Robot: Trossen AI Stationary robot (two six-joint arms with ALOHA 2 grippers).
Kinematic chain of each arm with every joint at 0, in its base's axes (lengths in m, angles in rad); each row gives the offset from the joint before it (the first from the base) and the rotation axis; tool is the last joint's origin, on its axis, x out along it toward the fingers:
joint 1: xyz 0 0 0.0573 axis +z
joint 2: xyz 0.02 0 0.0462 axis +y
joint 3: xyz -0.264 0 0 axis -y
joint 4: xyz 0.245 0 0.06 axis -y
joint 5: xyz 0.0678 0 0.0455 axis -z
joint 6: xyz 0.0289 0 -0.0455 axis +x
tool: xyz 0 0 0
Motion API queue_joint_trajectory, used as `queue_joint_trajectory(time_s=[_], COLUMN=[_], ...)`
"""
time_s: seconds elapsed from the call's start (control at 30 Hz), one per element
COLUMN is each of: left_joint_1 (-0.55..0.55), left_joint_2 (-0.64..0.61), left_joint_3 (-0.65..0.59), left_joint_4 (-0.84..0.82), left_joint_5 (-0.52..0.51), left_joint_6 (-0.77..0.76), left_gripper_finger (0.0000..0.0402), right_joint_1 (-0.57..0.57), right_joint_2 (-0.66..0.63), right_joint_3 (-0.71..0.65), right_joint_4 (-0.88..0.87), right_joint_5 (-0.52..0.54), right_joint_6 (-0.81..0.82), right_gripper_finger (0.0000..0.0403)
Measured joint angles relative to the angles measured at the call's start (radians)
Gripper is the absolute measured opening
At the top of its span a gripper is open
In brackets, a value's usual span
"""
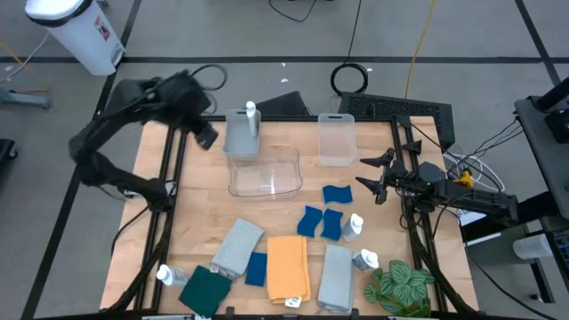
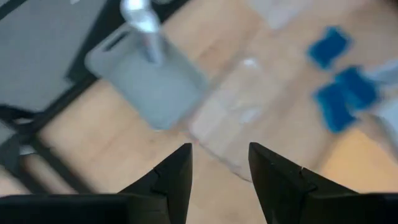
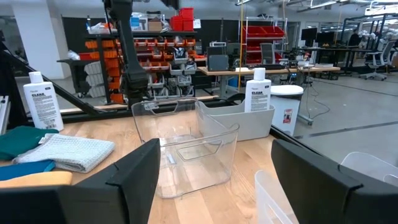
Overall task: Pick & Place Kitchen Items
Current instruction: Put the white plastic restorer bottle into the gray bin
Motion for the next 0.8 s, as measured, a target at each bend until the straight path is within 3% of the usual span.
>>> queue_joint_trajectory(time_s=[0.2, 0.43, 0.63, 0.8], left_joint_1=[-0.292, -0.733, -1.028, -1.146], left_joint_2=[-0.119, -0.120, -0.083, -0.083], left_joint_3=[0.002, -0.022, -0.174, -0.340], left_joint_4=[0.000, 0.086, 0.216, 0.214], left_joint_5=[-0.007, -0.183, -0.209, -0.168], left_joint_6=[-0.197, -0.350, -0.222, -0.397], left_gripper_finger=[0.0159, 0.0159, 0.0159, 0.0159], right_joint_1=[0.000, 0.000, 0.000, 0.000], right_joint_2=[0.000, 0.000, 0.000, 0.000], right_joint_3=[0.000, 0.000, 0.000, 0.000], right_joint_4=[0.000, 0.000, 0.000, 0.000], right_joint_5=[0.000, 0.000, 0.000, 0.000], right_joint_6=[0.000, 0.000, 0.000, 0.000], right_gripper_finger=[0.0279, 0.0279, 0.0279, 0.0279])
